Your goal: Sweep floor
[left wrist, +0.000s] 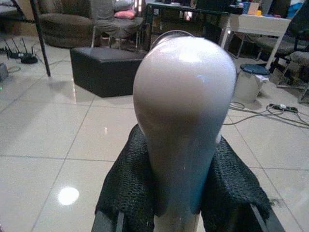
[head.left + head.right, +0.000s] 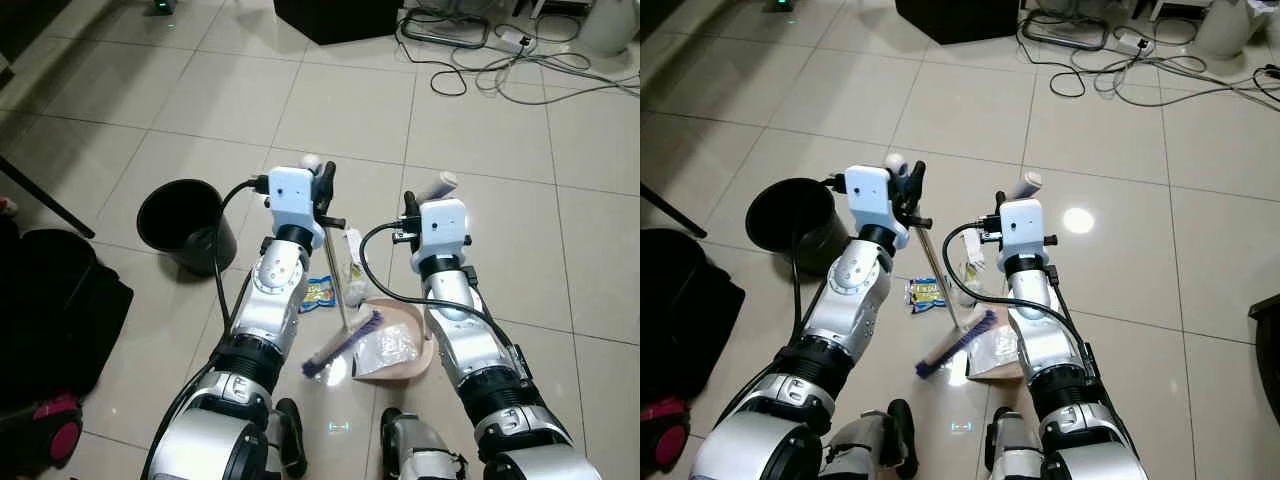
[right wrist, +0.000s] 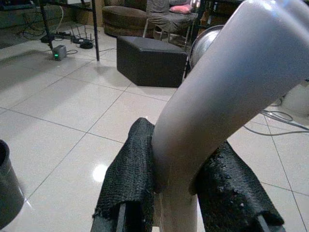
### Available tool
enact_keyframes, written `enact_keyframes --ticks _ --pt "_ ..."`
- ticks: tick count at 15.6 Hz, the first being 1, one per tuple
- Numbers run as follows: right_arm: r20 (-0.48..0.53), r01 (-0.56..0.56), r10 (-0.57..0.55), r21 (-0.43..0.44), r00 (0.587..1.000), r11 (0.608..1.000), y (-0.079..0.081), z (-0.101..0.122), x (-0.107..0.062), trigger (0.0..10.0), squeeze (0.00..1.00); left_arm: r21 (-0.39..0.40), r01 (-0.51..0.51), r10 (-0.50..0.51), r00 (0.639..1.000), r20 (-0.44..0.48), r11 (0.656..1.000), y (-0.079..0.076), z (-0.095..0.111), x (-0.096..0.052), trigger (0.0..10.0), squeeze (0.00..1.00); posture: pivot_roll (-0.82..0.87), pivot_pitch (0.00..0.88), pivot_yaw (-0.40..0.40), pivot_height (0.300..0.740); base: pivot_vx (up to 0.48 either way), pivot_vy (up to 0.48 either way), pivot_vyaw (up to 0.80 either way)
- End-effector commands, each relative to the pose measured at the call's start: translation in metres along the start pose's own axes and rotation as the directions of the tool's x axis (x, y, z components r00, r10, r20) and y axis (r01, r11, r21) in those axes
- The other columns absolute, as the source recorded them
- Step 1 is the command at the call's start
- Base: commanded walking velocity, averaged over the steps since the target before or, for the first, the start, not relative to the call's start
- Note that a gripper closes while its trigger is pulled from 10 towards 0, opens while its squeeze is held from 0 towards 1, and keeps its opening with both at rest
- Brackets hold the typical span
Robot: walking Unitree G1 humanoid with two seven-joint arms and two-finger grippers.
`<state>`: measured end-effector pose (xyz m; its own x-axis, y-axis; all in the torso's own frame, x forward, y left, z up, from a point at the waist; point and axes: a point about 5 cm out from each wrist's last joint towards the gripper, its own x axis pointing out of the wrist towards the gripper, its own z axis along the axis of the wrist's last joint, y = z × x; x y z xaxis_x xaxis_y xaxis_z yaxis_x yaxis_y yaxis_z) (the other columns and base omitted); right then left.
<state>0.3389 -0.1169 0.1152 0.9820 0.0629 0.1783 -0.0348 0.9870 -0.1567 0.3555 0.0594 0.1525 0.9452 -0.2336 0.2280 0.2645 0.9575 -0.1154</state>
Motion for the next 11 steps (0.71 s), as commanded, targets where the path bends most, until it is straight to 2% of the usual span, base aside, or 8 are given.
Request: enact_keyframes --ticks 1,2,4,7,9,11 --pt "-0.086 -0.025 0.031 0.061 0.996 0.998 0.01 -0.016 -0.009 10.0 0.0 -0.064 0.021 -0.019 0.999 0.034 0.998 -0.013 0.01 0.006 10.0 0.0 -0.03 0.227 0.075 0.74 0.0 0.0 0.0" --pt "-0.085 -0.018 0.024 0.068 0.996 0.997 0.007 -0.015 -0.008 10.0 0.0 -0.092 0.024 -0.021 0.999 0.035 0.995 -0.014 0.011 0.007 10.0 0.0 -0.04 0.224 0.074 0.74 0.0 0.0 0.0" --pt "-0.09 0.021 -0.009 0.142 0.996 0.99 0.0 -0.013 -0.005 10.0 0.0 -0.135 0.025 -0.021 0.999 0.032 0.991 -0.015 0.013 0.009 10.0 0.0 -0.04 0.235 0.072 0.74 0.0 0.0 0.0" --pt "-0.071 0.045 -0.028 0.25 0.997 0.967 -0.006 -0.005 -0.003 10.0 0.0 -0.14 0.031 -0.028 0.999 0.025 0.99 -0.014 0.012 0.009 10.0 0.0 -0.05 0.208 0.073 0.74 0.0 0.0 0.0" --pt "-0.056 0.045 -0.031 0.27 0.998 0.962 -0.01 -0.001 -0.003 10.0 0.0 -0.127 0.03 -0.027 0.999 0.027 0.992 -0.01 0.014 0.012 10.0 0.0 -0.05 0.196 0.072 0.74 0.0 0.0 0.0" --pt "-0.053 0.059 -0.046 0.262 0.998 0.963 -0.021 -0.001 -0.007 10.0 0.0 -0.098 0.045 -0.038 0.997 0.072 0.994 0.0 0.03 0.02 10.0 0.0 -0.05 0.187 0.07 0.74 0.0 0.0 0.0"
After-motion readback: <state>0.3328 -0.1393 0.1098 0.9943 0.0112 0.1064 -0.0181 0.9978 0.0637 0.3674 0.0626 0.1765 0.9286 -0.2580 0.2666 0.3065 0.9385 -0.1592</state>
